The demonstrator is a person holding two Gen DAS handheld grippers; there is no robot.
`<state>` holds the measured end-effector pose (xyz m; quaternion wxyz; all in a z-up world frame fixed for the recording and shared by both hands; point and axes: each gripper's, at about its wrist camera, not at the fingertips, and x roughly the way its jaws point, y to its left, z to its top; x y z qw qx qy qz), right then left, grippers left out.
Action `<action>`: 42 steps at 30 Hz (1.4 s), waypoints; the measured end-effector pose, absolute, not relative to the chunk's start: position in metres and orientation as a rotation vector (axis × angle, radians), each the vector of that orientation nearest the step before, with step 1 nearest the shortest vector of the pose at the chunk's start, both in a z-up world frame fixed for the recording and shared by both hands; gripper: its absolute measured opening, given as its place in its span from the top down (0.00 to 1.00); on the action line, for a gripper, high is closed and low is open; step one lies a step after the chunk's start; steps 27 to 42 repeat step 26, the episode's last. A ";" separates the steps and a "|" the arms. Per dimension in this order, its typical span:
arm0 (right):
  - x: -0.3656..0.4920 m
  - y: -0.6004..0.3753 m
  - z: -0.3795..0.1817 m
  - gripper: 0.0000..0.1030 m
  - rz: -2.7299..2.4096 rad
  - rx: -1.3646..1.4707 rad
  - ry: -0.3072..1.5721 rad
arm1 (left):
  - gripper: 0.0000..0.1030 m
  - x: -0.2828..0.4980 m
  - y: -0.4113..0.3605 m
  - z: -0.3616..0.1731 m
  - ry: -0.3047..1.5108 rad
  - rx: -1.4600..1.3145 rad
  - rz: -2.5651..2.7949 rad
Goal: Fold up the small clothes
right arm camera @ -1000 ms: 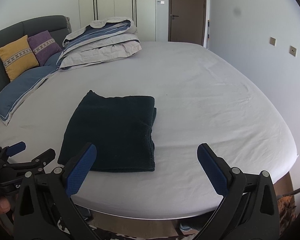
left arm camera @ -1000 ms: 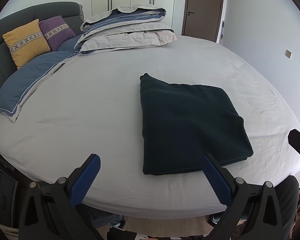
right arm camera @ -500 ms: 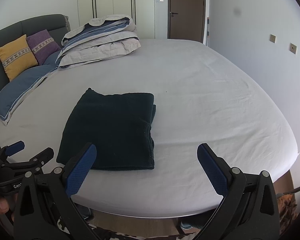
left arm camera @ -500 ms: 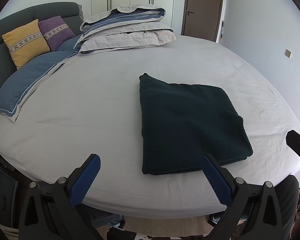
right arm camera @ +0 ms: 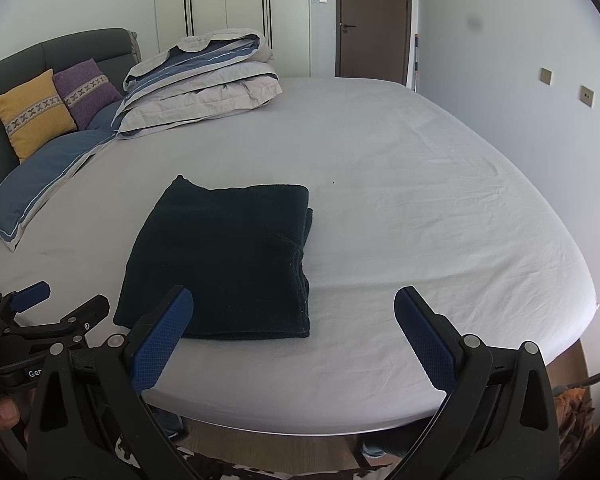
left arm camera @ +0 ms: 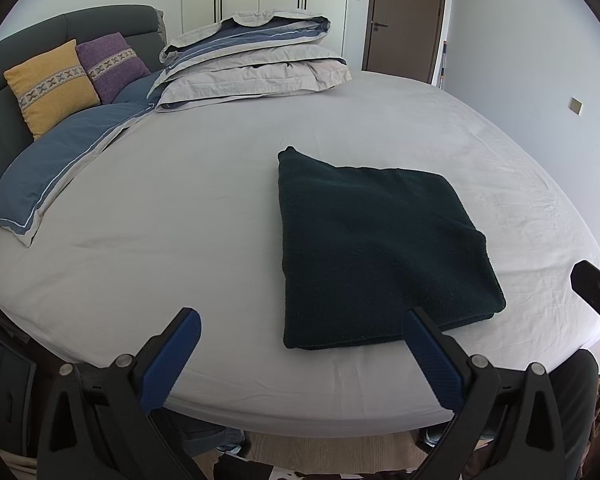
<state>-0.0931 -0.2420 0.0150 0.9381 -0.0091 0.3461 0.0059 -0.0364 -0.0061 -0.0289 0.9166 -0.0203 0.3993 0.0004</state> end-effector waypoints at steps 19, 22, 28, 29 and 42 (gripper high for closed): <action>-0.093 -0.240 0.012 0.00 0.012 -0.015 0.714 | 0.00 -0.036 -0.007 -0.031 0.834 -0.044 0.004; -0.093 -0.240 0.012 0.00 0.012 -0.015 0.714 | 0.00 -0.036 -0.005 -0.033 0.837 -0.055 -0.003; -0.093 -0.238 0.010 0.00 0.011 -0.012 0.718 | 0.00 -0.038 -0.005 -0.032 0.828 -0.047 0.002; -0.093 -0.238 0.010 0.00 0.011 -0.012 0.718 | 0.00 -0.038 -0.005 -0.032 0.828 -0.047 0.002; -0.093 -0.238 0.010 0.00 0.011 -0.012 0.718 | 0.00 -0.038 -0.005 -0.032 0.828 -0.047 0.002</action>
